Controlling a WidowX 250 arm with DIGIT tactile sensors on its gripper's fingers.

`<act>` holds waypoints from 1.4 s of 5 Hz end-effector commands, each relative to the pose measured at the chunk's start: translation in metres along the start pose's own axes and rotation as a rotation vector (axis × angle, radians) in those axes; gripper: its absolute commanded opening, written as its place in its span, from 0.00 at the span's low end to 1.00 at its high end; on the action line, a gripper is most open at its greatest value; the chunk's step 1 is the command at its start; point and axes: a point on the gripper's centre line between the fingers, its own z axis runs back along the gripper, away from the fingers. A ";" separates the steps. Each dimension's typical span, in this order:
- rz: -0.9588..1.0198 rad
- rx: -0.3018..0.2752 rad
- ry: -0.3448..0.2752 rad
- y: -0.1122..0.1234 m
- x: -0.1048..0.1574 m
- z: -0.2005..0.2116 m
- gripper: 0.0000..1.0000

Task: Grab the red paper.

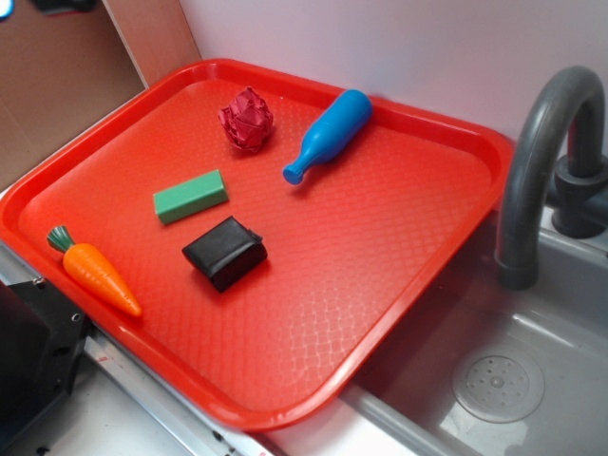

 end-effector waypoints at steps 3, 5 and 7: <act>0.206 0.052 -0.062 -0.007 0.079 -0.118 1.00; 0.146 0.047 0.016 -0.021 0.080 -0.153 1.00; 0.122 -0.018 0.067 -0.036 0.089 -0.164 1.00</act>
